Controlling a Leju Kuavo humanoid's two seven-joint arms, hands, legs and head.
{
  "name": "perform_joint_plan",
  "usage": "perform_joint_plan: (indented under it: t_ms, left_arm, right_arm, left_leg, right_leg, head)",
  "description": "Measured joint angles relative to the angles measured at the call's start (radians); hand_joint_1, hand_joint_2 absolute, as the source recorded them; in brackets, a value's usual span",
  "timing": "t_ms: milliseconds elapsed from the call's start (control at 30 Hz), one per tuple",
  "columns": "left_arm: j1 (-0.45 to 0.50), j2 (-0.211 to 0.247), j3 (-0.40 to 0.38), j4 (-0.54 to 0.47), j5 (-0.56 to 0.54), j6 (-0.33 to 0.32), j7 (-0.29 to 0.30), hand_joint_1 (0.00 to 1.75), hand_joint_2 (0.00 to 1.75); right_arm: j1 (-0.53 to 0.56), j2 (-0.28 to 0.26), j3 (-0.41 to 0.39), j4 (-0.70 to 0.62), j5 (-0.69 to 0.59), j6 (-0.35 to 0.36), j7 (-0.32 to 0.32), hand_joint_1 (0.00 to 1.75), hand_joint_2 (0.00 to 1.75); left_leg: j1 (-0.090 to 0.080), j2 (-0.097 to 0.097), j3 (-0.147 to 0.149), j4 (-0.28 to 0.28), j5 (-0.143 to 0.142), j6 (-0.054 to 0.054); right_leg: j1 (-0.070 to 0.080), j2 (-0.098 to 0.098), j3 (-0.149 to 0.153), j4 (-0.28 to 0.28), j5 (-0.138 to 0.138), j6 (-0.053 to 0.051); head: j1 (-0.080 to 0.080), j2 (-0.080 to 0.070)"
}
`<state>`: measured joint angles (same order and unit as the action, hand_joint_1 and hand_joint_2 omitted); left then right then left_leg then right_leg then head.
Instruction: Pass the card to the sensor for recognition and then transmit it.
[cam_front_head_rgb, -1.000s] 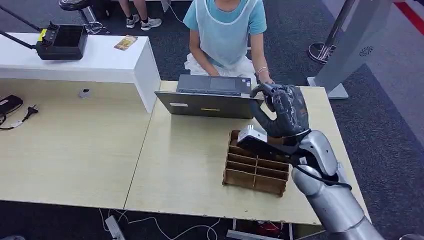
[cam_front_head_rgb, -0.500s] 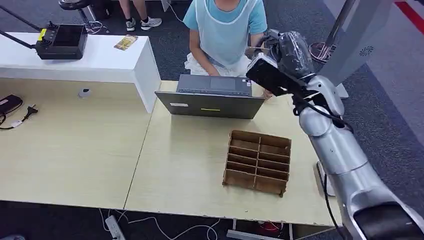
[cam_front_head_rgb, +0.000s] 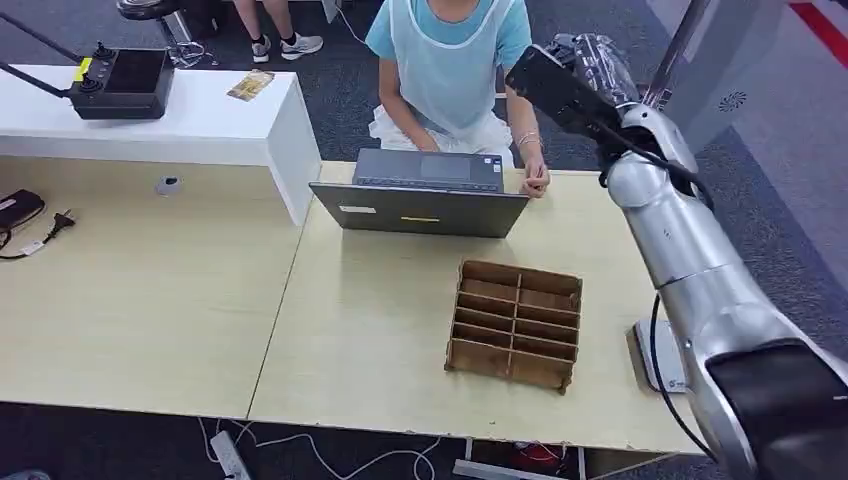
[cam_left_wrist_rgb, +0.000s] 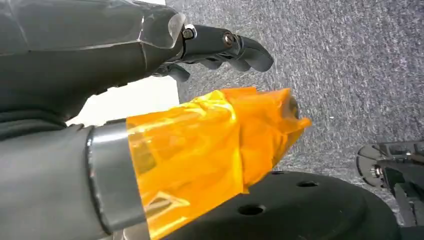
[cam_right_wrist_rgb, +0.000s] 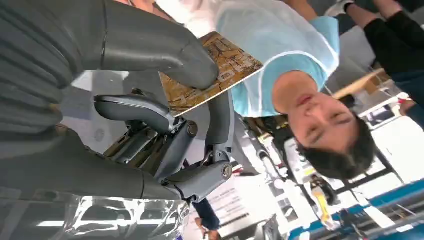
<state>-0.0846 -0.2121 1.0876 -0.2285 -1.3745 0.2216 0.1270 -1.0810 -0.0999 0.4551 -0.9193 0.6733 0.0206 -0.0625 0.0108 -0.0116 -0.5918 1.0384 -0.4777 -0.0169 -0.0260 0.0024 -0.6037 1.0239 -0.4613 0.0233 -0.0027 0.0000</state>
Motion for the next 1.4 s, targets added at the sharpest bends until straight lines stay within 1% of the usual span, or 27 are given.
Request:
perform_joint_plan:
  t_ms: [200, 300, 433, 767, 967, 1000, 1033, 1067, 1100, 1133, 1400]
  left_arm:
    - [0.0, 0.0, 0.0, 0.0, 0.011, 0.0, -0.002, 0.0, 0.0]
    - [0.0, 0.0, 0.0, 0.0, 0.016, 0.0, -0.002, 0.0, 0.0]
    - [0.0, 0.001, 0.0, 0.0, 0.02, 0.0, -0.003, 0.0, 0.0]
    - [0.0, 0.005, 0.0, 0.0, 0.016, 0.002, 0.002, 0.0, 0.0]
    - [0.0, 0.008, 0.0, 0.0, 0.011, 0.004, 0.003, 0.0, 0.0]
    - [0.0, 0.008, 0.0, 0.0, 0.01, 0.004, 0.003, 0.0, 0.0]
    - [0.0, 0.008, 0.0, 0.0, 0.01, 0.004, 0.005, 0.0, 0.0]
    - [0.0, 0.008, 0.0, 0.0, 0.008, 0.004, 0.008, 0.0, 0.0]
    - [0.0, 0.008, 0.0, 0.0, 0.008, 0.004, 0.009, 0.0, 0.0]
    - [0.0, 0.008, 0.0, 0.0, 0.007, 0.004, 0.01, 0.0, 0.0]
    - [0.0, 0.008, 0.0, 0.0, 0.002, 0.002, 0.012, 0.0, 0.0]
  right_arm:
    - [-0.042, 0.018, -0.022, 0.122, -0.016, -0.007, 0.006, 1.75, 1.75]
    - [-0.044, 0.027, -0.059, 0.161, -0.068, -0.007, 0.004, 1.75, 1.75]
    - [-0.046, 0.029, -0.093, 0.204, -0.082, -0.007, 0.011, 1.75, 1.75]
    - [-0.047, 0.028, -0.145, 0.285, -0.098, -0.011, 0.023, 1.75, 1.75]
    - [-0.046, 0.027, -0.168, 0.309, -0.107, -0.019, 0.021, 1.75, 1.75]
    - [-0.046, 0.026, -0.169, 0.311, -0.107, -0.019, 0.021, 1.71, 1.75]
    - [-0.046, 0.026, -0.171, 0.313, -0.106, -0.02, 0.021, 1.36, 1.75]
    - [-0.046, 0.026, -0.172, 0.315, -0.106, -0.02, 0.02, 1.22, 1.75]
    - [-0.046, 0.026, -0.172, 0.317, -0.106, -0.02, 0.02, 1.22, 1.75]
    - [-0.046, 0.026, -0.172, 0.318, -0.106, -0.02, 0.019, 0.0, 1.75]
    - [-0.046, 0.024, -0.176, 0.32, -0.109, -0.034, -0.005, 0.0, 1.75]
  left_leg:
    - [0.0, 0.0, 0.0, 0.0, 0.0, 0.0]
    - [0.0, 0.0, 0.0, 0.0, 0.0, 0.0]
    - [0.0, 0.0, 0.0, 0.0, 0.0, 0.0]
    - [0.0, 0.0, 0.0, 0.0, 0.0, 0.0]
    - [0.0, 0.0, 0.0, 0.0, 0.0, 0.0]
    - [0.0, 0.0, 0.0, 0.0, 0.0, 0.0]
    - [0.0, 0.0, 0.0, 0.0, 0.0, 0.0]
    - [0.0, 0.0, 0.0, 0.0, 0.0, 0.0]
    - [0.0, 0.0, 0.0, 0.0, 0.0, 0.0]
    - [0.0, 0.0, 0.0, 0.0, 0.0, 0.0]
    - [0.0, 0.0, 0.0, 0.0, 0.0, 0.0]
  right_leg:
    - [0.0, 0.0, 0.0, 0.0, 0.0, 0.0]
    - [0.0, 0.0, 0.0, 0.0, 0.0, 0.0]
    - [0.0, 0.0, 0.0, 0.0, 0.0, 0.0]
    - [0.0, 0.0, 0.0, 0.0, 0.0, 0.0]
    - [0.0, 0.0, -0.001, 0.0, 0.0, 0.0]
    - [0.0, 0.0, -0.001, 0.0, 0.0, 0.0]
    - [0.0, 0.0, -0.001, 0.0, 0.0, 0.0]
    - [0.0, 0.0, -0.001, 0.0, 0.0, 0.0]
    - [0.0, 0.0, -0.001, 0.0, 0.0, 0.0]
    - [0.0, 0.0, -0.001, 0.0, 0.0, 0.0]
    - [0.0, 0.0, -0.001, 0.0, 0.0, 0.0]
  head:
    - [0.0, 0.0]
    - [0.0, 0.0]
    - [0.0, 0.0]
    - [0.0, 0.0]
    - [0.0, 0.0]
    - [0.0, 0.0]
    - [0.0, 0.0]
    - [0.0, 0.0]
    - [0.0, 0.0]
    - [0.0, 0.0]
    - [0.0, 0.0]
